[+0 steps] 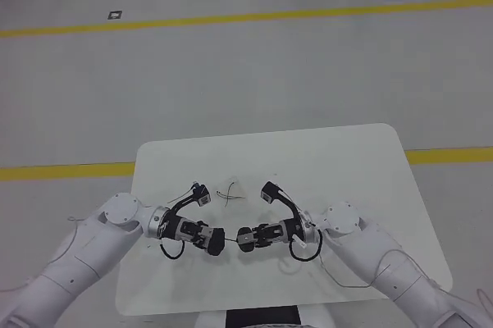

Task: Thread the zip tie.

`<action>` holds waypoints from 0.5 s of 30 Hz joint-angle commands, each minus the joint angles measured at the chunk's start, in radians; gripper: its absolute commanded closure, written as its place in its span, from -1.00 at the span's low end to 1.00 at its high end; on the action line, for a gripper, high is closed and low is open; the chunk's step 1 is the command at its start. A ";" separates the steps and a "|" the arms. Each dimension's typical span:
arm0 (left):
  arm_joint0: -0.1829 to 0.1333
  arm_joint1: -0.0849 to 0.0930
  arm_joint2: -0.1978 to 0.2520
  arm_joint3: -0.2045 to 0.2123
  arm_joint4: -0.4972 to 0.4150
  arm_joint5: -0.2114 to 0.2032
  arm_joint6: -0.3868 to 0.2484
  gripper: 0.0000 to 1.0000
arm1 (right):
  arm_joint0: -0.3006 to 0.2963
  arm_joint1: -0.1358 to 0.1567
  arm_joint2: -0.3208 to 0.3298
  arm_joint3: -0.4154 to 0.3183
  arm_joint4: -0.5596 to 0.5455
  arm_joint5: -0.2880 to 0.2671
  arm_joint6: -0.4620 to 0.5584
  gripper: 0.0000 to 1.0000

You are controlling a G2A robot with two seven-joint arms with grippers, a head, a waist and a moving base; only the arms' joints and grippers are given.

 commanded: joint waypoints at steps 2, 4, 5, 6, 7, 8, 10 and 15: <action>-0.003 -0.002 0.004 0.005 -0.002 -0.001 0.000 -0.42 | 0.005 -0.002 -0.003 0.005 0.002 -0.001 0.007 1.00; -0.006 -0.003 0.007 0.007 -0.004 -0.002 0.000 -0.22 | 0.008 -0.003 -0.006 0.008 0.004 -0.002 0.012 1.00; -0.007 -0.004 0.009 0.009 -0.005 -0.003 0.000 -0.12 | 0.010 -0.003 -0.007 0.009 0.005 -0.002 0.014 1.00; -0.008 -0.004 0.011 0.009 -0.005 -0.003 0.000 -0.10 | 0.011 -0.004 -0.008 0.010 0.005 -0.002 0.015 1.00; -0.010 -0.004 0.013 0.010 -0.006 -0.004 0.000 -0.06 | 0.012 -0.004 -0.009 0.011 0.006 -0.002 0.016 1.00; -0.011 -0.005 0.017 0.010 -0.007 -0.004 0.000 0.02 | 0.013 -0.005 -0.009 0.013 0.007 -0.003 0.015 1.00; -0.014 -0.005 0.022 0.012 -0.008 -0.005 0.000 0.06 | 0.013 -0.006 -0.011 0.014 0.010 -0.006 0.011 1.00; -0.023 -0.006 0.037 0.017 -0.012 -0.011 0.000 0.10 | 0.017 -0.009 -0.018 0.021 0.009 -0.007 0.010 1.00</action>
